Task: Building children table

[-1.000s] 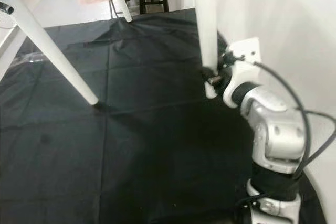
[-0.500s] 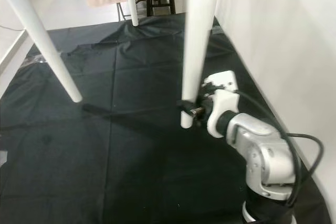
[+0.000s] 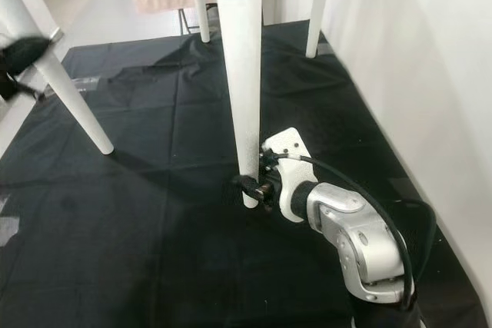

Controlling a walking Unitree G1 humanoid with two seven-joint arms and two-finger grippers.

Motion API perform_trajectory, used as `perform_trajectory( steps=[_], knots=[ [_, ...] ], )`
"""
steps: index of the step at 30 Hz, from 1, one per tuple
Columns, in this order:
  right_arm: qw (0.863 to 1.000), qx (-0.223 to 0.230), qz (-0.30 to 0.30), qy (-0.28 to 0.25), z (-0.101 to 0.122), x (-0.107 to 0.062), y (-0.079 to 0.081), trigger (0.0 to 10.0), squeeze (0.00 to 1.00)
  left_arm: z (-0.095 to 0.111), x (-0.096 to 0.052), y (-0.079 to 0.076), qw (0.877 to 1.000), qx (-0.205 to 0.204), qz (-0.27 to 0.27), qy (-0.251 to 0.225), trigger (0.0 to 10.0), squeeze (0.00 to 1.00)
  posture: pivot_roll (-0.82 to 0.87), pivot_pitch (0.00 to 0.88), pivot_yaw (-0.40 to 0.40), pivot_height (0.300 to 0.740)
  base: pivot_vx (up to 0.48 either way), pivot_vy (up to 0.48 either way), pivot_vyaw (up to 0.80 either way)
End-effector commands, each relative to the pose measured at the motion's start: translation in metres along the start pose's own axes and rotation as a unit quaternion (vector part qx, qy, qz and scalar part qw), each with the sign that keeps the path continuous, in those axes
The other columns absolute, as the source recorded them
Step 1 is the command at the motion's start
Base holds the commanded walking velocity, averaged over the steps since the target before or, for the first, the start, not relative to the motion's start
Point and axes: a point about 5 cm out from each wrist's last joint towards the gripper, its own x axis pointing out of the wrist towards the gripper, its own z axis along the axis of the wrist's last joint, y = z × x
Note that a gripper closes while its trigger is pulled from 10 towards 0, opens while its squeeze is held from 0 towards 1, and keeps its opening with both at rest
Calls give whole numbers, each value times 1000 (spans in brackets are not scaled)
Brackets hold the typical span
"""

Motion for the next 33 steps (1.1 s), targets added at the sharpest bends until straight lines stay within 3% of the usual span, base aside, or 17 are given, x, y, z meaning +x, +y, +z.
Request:
perform_trajectory(
  steps=[1, 6, 8, 11, 12, 13, 15, 21, 22, 23, 24, 26, 30, 33],
  knots=[
    [1000, 2, -9, -8, -3, -5, -9, 10000, 1000, -8, -6, -9, 1000, 1, -22, 16, 10000, 1000, -70, 71, 59, 740, 0, 0, 0],
    [1000, -3, 3, -22, -6, -17, -17, 10000, 1000, -27, -21, -18, 998, -14, -33, 46, 10000, 1000, -64, 78, 60, 740, 0, 0, 0],
    [999, -9, 22, -35, -9, -29, -21, 10000, 1000, -40, -30, -29, 997, -26, -33, 61, 10000, 1000, -59, 82, 60, 740, 0, 0, 0],
    [999, -11, 29, -41, -11, -33, -22, 10000, 1000, -45, -33, -34, 997, -31, -32, 66, 10000, 1000, -59, 82, 60, 740, 0, 0, 0],
    [998, -13, 42, -44, -13, -38, -23, 10000, 1000, -51, -35, -44, 996, -41, -34, 70, 10000, 1000, -50, 89, 58, 740, 0, 0, 0],
    [998, -13, 42, -44, -13, -38, -23, 10000, 1000, -51, -35, -44, 996, -41, -34, 70, 10000, 1000, -50, 89, 58, 740, 0, 0, 0],
    [997, -32, 69, -34, -20, -48, -24, 10000, 1000, -64, -32, -75, 994, -76, -41, 71, 10000, 1000, -45, 91, 59, 740, 0, 0, 0],
    [994, -46, 92, -28, -23, -58, -27, 10000, 1000, -77, -28, -100, 990, -111, -3, 86, 10000, 1000, -53, 100, 58, 740, 0, 0, 0],
    [995, -54, 78, -24, -23, -57, -31, 10000, 1000, -83, -28, -104, 988, -117, 6, 102, 10000, 0, -55, 101, 56, 740, 0, 0, 0],
    [996, -62, 64, -22, -24, -55, -33, 10000, 1000, -87, -28, -105, 986, -119, 12, 114, 10000, 0, -55, 101, 56, 740, 0, 0, 0],
    [996, -67, 43, -35, -21, -51, -37, 10000, 0, -91, -30, -105, 985, -122, 21, 119, 10000, 0, -57, 105, 56, 740, 0, 0, 0],
    [996, -50, 7, -74, -12, -41, -40, 10000, 0, -95, -34, -104, 984, -122, 38, 121, 10000, 0, -60, 109, 59, 740, 0, 0, 0],
    [995, -31, -10, -99, -7, -33, -39, 10000, 0, -97, -36, -104, 984, -121, 47, 121, 10000, 0, -60, 110, 58, 740, 0, 0, 0],
    [993, -15, 24, -118, -14, -19, -15, 10000, 0, -102, -43, -116, 986, -87, 54, 130, 10000, 0, -54, 113, 52, 740, 0, 0, 0]
  ],
)
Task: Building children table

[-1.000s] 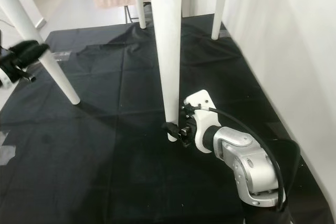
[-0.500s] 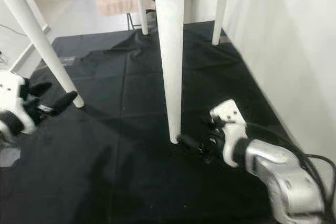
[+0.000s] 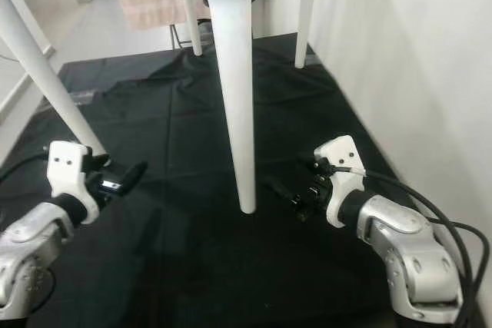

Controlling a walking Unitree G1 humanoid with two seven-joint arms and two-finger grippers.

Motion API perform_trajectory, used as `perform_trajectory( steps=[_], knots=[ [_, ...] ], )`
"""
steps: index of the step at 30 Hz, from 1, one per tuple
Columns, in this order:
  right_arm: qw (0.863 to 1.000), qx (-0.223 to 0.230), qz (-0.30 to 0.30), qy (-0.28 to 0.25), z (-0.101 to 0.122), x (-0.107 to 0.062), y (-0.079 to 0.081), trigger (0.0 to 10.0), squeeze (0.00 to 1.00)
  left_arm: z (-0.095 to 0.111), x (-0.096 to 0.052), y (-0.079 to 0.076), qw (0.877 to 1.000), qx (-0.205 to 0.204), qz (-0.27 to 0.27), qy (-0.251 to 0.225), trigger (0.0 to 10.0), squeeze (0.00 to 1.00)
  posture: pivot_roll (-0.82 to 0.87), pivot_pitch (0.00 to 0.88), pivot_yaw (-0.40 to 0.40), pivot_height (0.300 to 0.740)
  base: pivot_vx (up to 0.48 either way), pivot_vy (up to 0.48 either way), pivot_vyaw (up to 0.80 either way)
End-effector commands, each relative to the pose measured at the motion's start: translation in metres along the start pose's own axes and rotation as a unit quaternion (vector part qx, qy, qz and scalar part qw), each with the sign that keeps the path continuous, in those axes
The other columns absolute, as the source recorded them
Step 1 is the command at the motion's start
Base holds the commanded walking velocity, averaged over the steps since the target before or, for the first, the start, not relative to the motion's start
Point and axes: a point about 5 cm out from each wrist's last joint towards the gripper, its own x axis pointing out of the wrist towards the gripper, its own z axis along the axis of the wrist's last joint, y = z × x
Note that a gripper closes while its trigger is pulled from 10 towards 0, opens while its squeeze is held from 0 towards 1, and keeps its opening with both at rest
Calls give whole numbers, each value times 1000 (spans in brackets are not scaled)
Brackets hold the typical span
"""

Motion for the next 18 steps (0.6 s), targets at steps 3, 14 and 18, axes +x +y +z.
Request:
perform_trajectory(
  steps=[3, 14, 18],
  knots=[
    [999, 17, 24, -24, -11, 14, 30, 10000, 0, -13, -11, -15, 999, 38, 15, 4, 10000, 0, -56, 114, 47, 740, 0, 0, 0],
    [999, 28, -7, -44, -21, 37, 56, 10000, 0, -20, -17, -33, 999, 41, 28, -6, 10000, 0, -42, 111, 22, 740, 0, 0, 0],
    [998, 32, -10, -45, -22, 40, 56, 10000, 0, -22, -18, -30, 998, 37, 41, -5, 10000, 0, -36, 112, 27, 740, 0, 0, 0]
  ],
)
